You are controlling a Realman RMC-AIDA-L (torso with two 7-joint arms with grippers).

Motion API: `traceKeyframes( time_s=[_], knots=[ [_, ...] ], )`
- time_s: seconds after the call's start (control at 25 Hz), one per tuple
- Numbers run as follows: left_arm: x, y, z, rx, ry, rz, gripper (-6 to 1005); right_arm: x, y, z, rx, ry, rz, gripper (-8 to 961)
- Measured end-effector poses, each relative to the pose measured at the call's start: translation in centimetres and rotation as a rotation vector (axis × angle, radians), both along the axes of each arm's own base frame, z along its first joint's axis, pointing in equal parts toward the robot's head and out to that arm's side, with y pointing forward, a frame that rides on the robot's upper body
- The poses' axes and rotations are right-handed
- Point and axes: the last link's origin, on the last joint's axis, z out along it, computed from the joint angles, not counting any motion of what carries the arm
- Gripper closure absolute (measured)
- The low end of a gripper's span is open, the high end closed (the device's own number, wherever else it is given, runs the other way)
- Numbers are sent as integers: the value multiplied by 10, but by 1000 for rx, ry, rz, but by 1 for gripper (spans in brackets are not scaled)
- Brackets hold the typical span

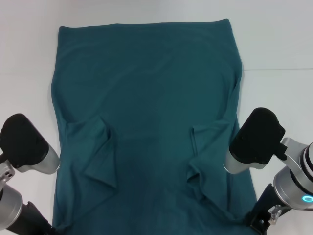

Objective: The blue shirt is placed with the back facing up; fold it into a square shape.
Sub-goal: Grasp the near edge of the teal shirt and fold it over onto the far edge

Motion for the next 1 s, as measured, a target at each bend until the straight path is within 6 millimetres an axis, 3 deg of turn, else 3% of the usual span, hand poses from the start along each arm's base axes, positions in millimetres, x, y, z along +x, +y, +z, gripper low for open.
traceKeyframes(
  time_s=[0.48,0.76,1.0],
  knots=[
    [-1,-5,0,-27,1,6,963,-3,-13,3,-14,22,22,923],
    [7,-7,6,-41,5,-17,963,-12,-19,9,-11,82,44,936],
    [15,-7,14,-30,8,-36,962,-20,-13,23,44,124,83,939]
  ],
)
